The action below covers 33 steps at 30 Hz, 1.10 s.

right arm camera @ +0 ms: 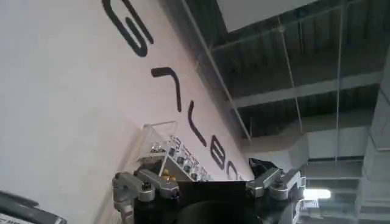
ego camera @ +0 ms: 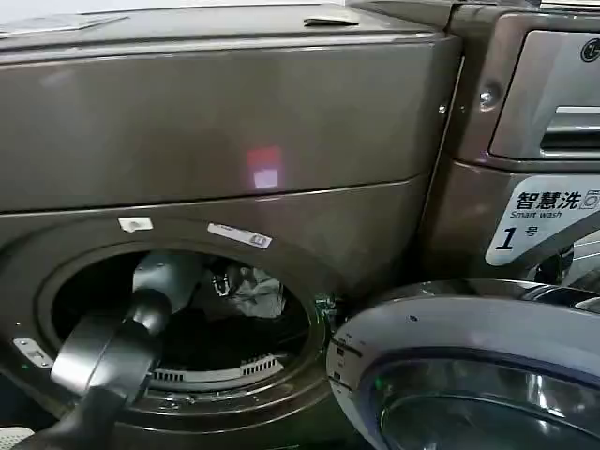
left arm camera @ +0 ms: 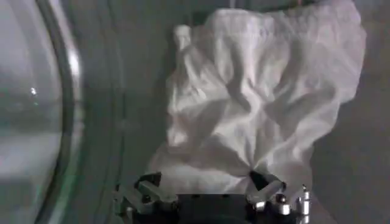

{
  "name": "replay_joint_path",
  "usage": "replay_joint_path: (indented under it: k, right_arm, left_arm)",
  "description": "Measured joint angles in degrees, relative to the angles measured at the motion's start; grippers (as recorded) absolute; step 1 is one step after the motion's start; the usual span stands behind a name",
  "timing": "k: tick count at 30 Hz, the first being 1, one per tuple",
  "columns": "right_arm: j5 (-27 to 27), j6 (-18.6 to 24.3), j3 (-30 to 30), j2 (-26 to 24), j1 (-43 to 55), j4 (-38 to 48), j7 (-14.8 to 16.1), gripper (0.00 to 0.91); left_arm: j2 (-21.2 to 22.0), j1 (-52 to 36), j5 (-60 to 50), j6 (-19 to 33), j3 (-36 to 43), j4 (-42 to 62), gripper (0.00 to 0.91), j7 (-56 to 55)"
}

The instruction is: Grasp the clothes from the dryer.

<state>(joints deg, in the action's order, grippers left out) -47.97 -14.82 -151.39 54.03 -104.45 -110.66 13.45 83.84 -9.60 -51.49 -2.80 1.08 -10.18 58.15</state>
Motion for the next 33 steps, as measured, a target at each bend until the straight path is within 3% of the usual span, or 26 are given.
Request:
replay_joint_path:
  k: [4, 6, 9, 11, 33]
  right_arm:
    - [-0.04, 0.12, -0.32, 0.22, -0.13, 0.05, 0.08, 0.907]
    - [-0.06, 0.15, -0.56, 0.33, -0.30, 0.10, 0.10, 0.907]
    - [-0.08, 0.24, -0.78, 0.41, -0.48, 0.20, 0.14, 0.907]
    - [-0.09, 0.26, -0.87, 0.44, -0.53, 0.28, 0.14, 0.907]
    - [-0.12, 0.53, -1.28, 1.03, -0.78, 0.57, 0.17, 0.907]
  left_arm:
    - [0.12, 0.22, -0.64, -0.05, 0.80, 0.64, 0.899, 0.19]
    - [0.20, 0.48, -0.86, -0.11, 1.13, 1.01, 0.705, 0.27]
    - [0.29, 0.77, -1.03, -0.06, 1.51, 1.33, 0.273, 0.52]
    - [0.23, 0.88, -1.03, 0.01, 1.57, 1.35, 0.125, 0.78]
    - [0.54, 1.76, -0.37, 0.80, 2.25, 1.58, 0.011, 1.81]
